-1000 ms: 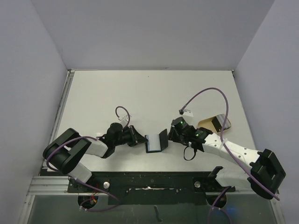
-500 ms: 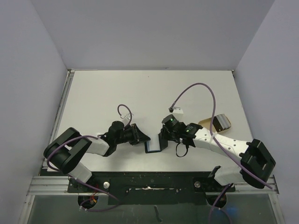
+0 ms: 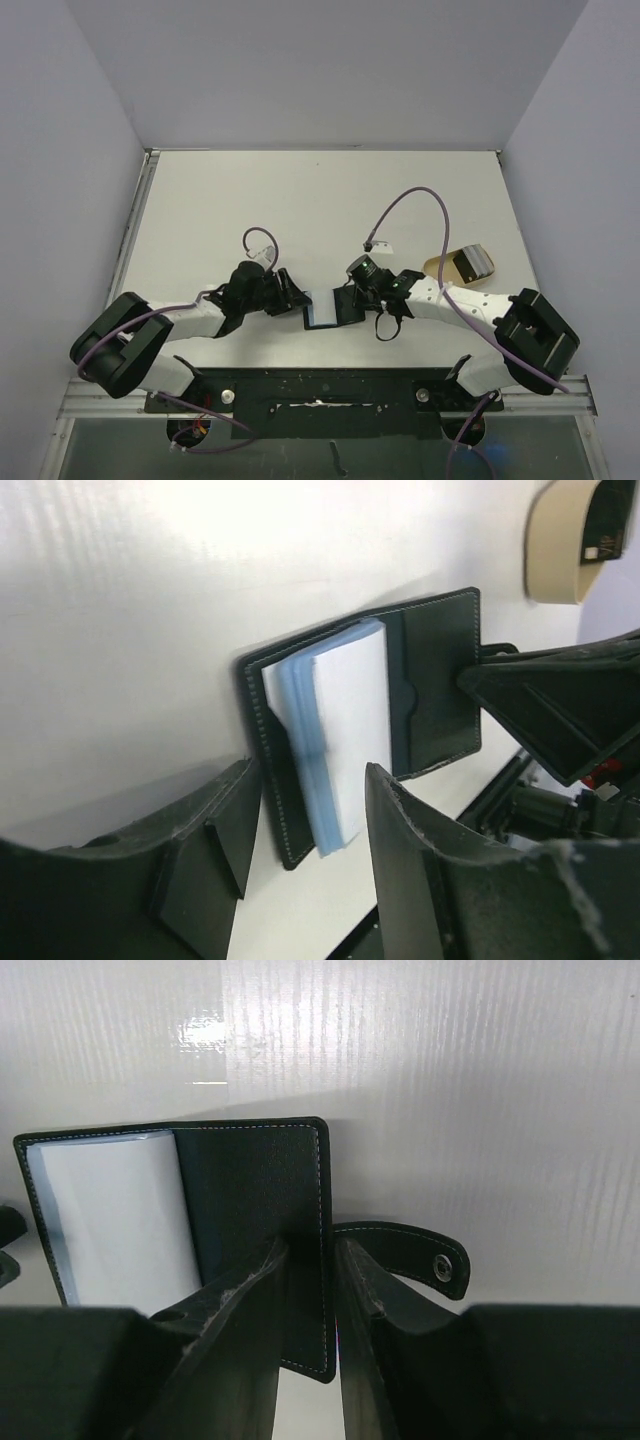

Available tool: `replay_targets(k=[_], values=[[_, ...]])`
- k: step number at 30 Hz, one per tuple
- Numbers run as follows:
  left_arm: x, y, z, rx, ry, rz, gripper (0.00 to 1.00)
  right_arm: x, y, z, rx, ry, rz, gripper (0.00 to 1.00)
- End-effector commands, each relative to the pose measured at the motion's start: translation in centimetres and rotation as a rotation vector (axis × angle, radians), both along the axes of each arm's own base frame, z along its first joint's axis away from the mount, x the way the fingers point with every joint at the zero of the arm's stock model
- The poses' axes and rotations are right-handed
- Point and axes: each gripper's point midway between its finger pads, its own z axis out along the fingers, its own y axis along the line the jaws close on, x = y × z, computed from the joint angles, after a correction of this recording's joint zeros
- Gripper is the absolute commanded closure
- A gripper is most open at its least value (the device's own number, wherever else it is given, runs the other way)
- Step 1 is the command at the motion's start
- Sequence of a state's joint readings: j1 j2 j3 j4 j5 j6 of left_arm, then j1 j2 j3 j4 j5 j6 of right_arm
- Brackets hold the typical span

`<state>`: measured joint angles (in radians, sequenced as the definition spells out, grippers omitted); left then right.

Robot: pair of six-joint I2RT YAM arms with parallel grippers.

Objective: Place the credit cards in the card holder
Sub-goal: Open the card holder at the center of the board.

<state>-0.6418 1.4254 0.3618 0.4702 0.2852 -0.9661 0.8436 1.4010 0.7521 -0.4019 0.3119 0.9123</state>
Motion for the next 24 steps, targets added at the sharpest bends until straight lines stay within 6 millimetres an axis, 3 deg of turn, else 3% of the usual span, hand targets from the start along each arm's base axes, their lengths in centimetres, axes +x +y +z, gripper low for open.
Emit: replay_targets(k=[1,6,13,19,22,24], values=[[0.8,1.4,0.0,0.104,-0.046,0.035,0.56,1.0,-0.5,-0.5,-0.008,-0.040,-0.027,0.75],[0.7,1.9,-0.2,0.112,-0.053,0.048,0.52,0.8,-0.5,-1.3,-0.005,-0.031,-0.024,0.76],[0.4,-0.3,1.6,-0.052,-0.095,-0.021,0.49,0.6,-0.6,-1.8,0.004,-0.027,-0.021,0.77],[0.7,-1.5,1.8,-0.106,-0.095,-0.048,0.49,0.4,-0.8,-1.8,0.007,-0.032,-0.025,0.77],[0.7,-2.2,2.2,-0.155,-0.092,-0.065,0.52,0.3,-0.8,-1.9,0.017,-0.033,-0.023,0.78],[0.8,-2.5,2.4,-0.173,-0.088,-0.070,0.60,0.2,-0.8,-1.9,0.020,-0.032,-0.021,0.78]])
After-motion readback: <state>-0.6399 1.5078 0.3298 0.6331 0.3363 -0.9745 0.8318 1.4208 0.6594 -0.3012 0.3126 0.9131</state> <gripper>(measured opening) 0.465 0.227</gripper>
